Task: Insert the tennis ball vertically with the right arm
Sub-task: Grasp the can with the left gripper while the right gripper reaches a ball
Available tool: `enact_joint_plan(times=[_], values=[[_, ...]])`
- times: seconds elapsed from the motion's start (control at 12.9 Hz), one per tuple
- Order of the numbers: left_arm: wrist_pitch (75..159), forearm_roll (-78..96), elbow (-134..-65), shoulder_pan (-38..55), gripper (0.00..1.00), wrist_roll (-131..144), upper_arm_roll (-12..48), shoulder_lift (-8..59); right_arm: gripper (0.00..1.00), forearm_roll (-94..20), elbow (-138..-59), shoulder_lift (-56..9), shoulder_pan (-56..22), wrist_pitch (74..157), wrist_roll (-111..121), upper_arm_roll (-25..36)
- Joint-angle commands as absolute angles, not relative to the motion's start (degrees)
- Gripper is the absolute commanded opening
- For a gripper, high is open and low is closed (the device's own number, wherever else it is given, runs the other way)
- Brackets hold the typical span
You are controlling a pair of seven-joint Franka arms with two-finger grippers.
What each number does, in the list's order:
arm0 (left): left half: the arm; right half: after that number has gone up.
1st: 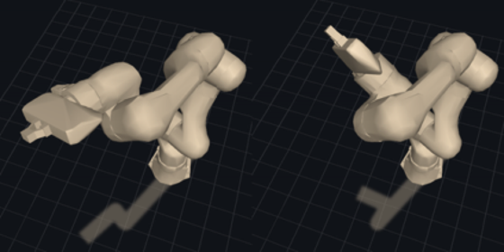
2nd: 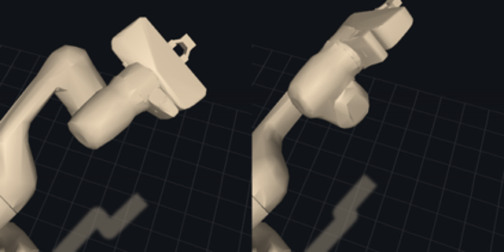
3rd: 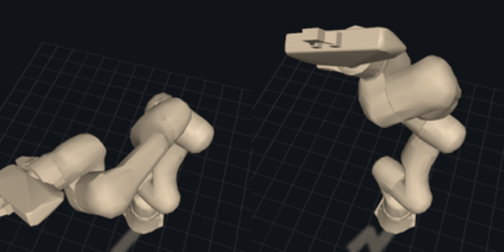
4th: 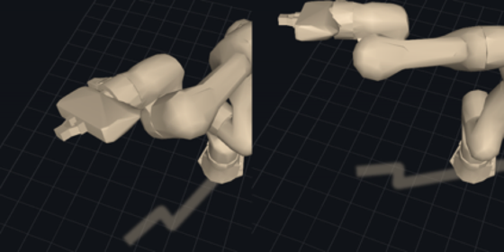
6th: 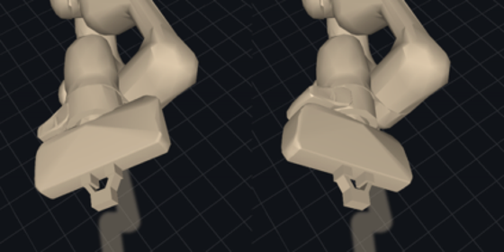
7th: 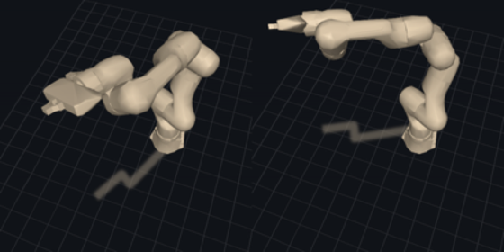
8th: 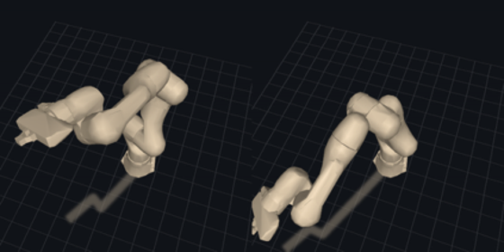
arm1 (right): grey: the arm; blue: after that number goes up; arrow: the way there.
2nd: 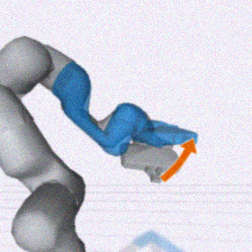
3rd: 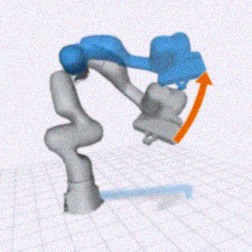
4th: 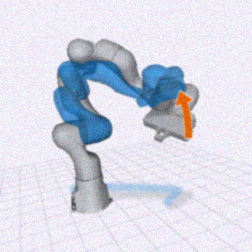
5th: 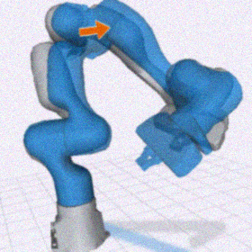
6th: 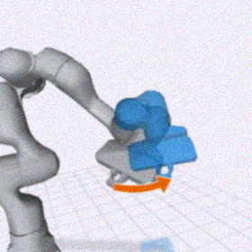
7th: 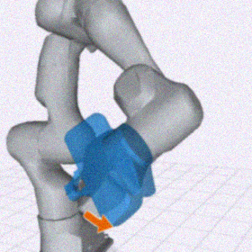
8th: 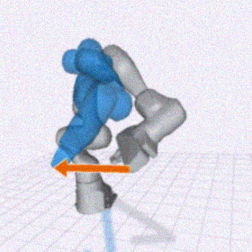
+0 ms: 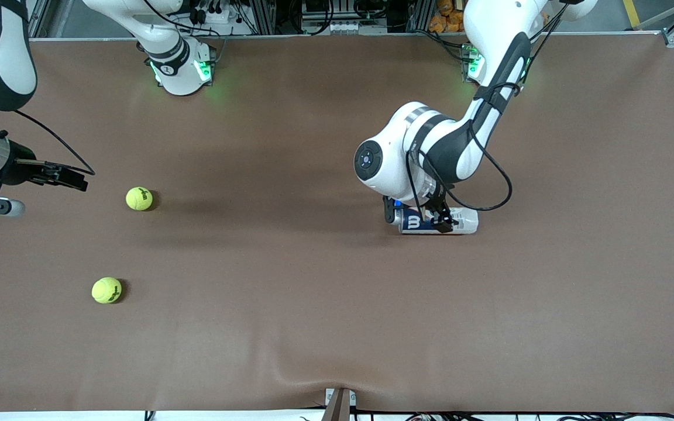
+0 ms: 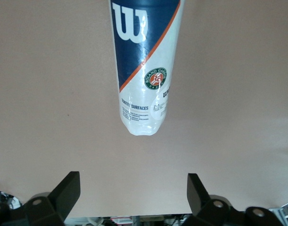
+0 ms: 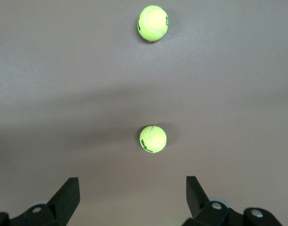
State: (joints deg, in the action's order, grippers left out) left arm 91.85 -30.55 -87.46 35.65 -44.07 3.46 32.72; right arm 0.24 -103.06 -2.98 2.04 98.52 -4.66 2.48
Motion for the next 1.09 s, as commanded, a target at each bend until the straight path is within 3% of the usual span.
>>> enact_joint_plan(times=[0.0,1.01], values=[[95.7,-32.78,-88.5,33.76,1.0,-51.13,3.52,33.04,1.0,0.09,-107.04,-0.71,2.9,101.24,-5.36,2.02],[98.53,-33.93,-96.85,32.87,1.0,-44.33,3.6,32.08,1.0,0.09,-118.81,-1.23,2.99,112.74,-5.54,2.02]])
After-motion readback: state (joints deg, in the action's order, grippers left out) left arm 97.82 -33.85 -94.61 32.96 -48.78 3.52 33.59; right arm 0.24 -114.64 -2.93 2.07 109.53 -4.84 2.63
